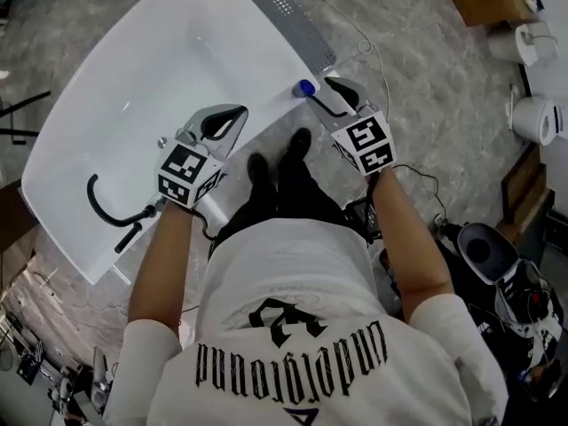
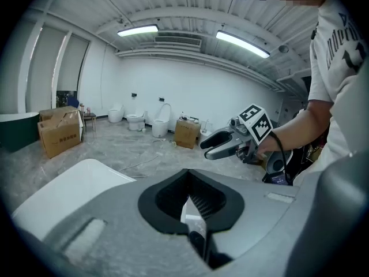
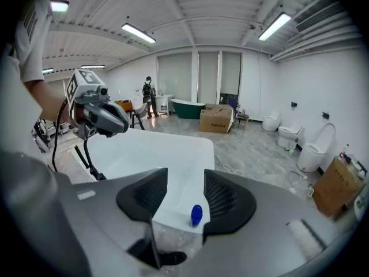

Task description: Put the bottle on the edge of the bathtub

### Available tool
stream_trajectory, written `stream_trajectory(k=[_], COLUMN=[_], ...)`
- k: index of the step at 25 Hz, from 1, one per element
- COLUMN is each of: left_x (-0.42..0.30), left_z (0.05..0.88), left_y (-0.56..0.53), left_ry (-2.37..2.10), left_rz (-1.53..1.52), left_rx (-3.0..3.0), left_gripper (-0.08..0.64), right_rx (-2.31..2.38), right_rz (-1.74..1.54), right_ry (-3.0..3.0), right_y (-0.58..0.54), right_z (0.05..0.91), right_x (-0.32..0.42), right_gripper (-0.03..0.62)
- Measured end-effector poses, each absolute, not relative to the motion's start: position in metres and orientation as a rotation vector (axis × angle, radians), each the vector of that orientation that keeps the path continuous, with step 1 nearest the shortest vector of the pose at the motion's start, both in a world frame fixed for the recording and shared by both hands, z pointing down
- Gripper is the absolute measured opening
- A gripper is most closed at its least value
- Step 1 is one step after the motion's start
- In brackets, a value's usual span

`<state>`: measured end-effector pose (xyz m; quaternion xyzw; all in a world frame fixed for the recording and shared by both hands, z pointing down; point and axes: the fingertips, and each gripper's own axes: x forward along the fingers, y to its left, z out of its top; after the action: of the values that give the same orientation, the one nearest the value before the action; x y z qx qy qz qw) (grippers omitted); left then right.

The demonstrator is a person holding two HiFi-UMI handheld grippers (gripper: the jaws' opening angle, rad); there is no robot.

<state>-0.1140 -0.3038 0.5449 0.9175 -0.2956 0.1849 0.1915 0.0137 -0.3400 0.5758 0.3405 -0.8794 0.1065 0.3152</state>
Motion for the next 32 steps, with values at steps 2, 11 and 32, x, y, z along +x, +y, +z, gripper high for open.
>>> stream_trajectory(k=[2,11,32], left_x=[-0.119,-0.126,-0.136], left_z=[0.529,0.450,0.320], left_y=[-0.297,-0.264,-0.245], left_ry=[-0.840,-0.872,-0.980], left_rz=[0.500,0.420,0.231], left_rx=[2.602,2.710,2.865], left_gripper=[0.008,0.008,0.008], right_rx=[0.915,0.983,1.126], right_rz=[0.256,0.138,-0.012], right_ry=[-2.344,-2.412,-2.533], right_y=[-0.334,-0.294,-0.270], right_z=[0.552,0.468,0.345], right_x=[0.008,-0.004,0.005], right_gripper=[0.193,0.124,0.032])
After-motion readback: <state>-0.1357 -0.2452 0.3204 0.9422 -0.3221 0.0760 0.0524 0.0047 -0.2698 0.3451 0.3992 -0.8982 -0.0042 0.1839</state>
